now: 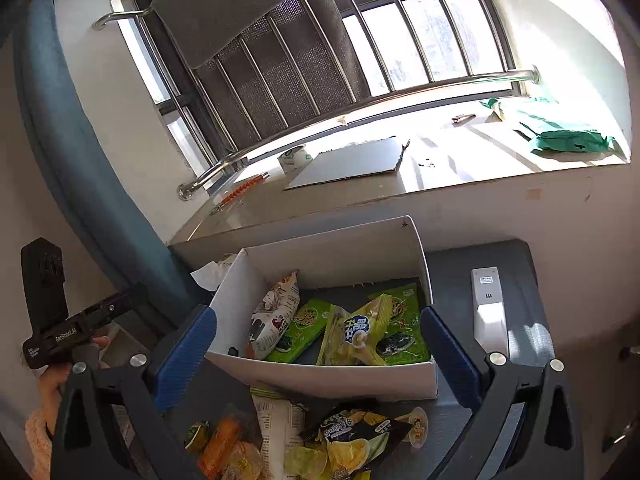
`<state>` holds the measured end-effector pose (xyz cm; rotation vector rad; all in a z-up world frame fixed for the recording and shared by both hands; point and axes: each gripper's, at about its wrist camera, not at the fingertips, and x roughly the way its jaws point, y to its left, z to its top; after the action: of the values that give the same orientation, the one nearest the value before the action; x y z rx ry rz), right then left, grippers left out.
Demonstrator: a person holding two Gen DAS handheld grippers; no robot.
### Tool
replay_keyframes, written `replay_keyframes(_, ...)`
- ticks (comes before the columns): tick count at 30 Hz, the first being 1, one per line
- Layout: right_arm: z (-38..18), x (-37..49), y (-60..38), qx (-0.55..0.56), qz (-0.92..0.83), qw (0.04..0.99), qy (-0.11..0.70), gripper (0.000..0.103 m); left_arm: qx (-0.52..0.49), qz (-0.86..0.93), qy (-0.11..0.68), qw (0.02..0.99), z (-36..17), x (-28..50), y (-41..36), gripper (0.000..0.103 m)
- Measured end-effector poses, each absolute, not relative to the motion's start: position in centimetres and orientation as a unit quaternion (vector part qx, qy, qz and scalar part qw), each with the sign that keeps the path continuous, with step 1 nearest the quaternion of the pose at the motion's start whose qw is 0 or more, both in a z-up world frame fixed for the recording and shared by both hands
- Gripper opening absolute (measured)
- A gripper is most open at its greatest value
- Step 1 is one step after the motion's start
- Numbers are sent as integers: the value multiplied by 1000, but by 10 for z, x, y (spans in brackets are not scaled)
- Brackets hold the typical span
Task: Organize snacks
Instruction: 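Drop the cartoon bag and yellow chip bag into the white box, then grasp the small cake packet with the right gripper while the left grasps a green garlic bag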
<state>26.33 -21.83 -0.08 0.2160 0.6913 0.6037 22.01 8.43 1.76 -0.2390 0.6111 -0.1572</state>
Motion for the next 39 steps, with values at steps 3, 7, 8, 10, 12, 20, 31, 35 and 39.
replay_keyframes(3, 0, 223, -220, 80, 305, 896, 311, 103, -106, -104, 284, 947, 16, 178, 73, 103)
replay_keyframes(7, -12, 176, -226, 64, 296, 906, 296, 103, -102, -111, 270, 951, 7, 129, 60, 103)
replay_keyframes(8, -18, 166, -229, 67, 294, 906, 298, 103, -102, -116, 277, 948, 2, 120, 58, 103)
replay_keyframes(10, -31, 147, -235, 75, 293, 903, 304, 103, -110, -117, 283, 946, -11, 102, 55, 103)
replay_keyframes(12, -44, 130, -243, 87, 290, 902, 309, 103, -115, -112, 288, 944, -24, 86, 52, 103)
replay_keyframes(20, -100, 81, -264, 49, 212, 903, 371, 103, -140, -88, 298, 940, -61, 34, 54, 103)
replay_keyframes(31, -156, 75, -209, -68, 182, 872, 449, 103, -148, -72, 323, 932, -87, 26, 54, 103)
replay_keyframes(35, -170, 76, -193, -109, 170, 862, 465, 103, -134, -69, 332, 931, -94, 24, 52, 103)
replay_keyframes(39, -178, 79, -188, -124, 174, 851, 481, 103, -134, -61, 345, 927, -103, 24, 57, 103)
